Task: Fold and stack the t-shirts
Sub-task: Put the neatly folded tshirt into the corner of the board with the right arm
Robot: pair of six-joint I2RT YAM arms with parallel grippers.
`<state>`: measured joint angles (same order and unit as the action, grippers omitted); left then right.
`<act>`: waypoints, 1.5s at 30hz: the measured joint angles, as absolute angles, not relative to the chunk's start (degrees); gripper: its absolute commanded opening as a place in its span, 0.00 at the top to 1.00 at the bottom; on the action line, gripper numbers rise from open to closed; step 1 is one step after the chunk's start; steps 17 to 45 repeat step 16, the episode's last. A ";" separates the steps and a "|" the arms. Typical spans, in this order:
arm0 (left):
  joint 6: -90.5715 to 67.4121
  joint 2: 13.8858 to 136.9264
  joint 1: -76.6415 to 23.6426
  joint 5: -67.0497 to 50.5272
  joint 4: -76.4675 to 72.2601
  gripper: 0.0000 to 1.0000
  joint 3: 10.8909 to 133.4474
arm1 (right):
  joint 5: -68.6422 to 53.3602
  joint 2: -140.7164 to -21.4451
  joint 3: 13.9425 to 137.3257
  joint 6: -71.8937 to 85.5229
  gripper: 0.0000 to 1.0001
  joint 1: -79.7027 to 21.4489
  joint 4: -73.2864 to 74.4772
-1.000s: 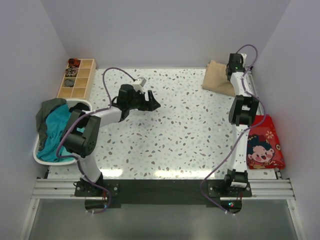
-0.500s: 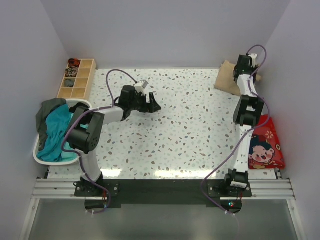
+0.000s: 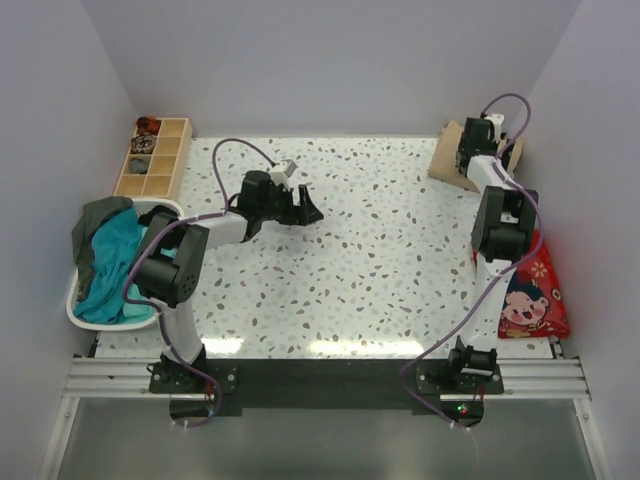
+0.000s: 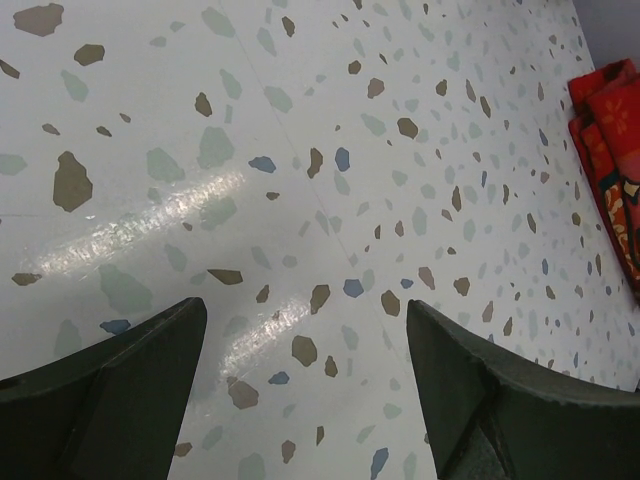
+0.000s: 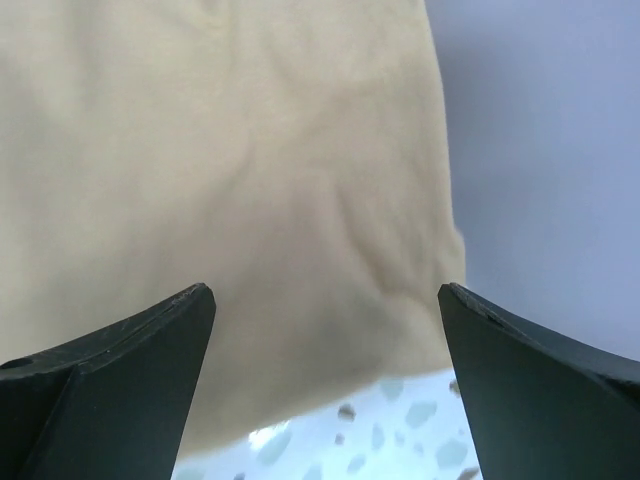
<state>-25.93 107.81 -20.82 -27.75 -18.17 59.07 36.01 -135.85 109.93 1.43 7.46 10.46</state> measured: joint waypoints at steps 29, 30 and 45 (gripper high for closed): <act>-25.82 93.84 -23.55 -19.92 -18.00 0.14 52.56 | 31.59 -112.29 79.11 8.75 0.01 -9.80 11.79; -25.82 93.84 -23.55 -19.92 -18.00 0.14 52.56 | 31.59 -112.29 79.11 8.75 0.01 -9.80 11.79; -25.82 93.84 -23.55 -19.92 -18.00 0.14 52.56 | 31.59 -112.29 79.11 8.75 0.01 -9.80 11.79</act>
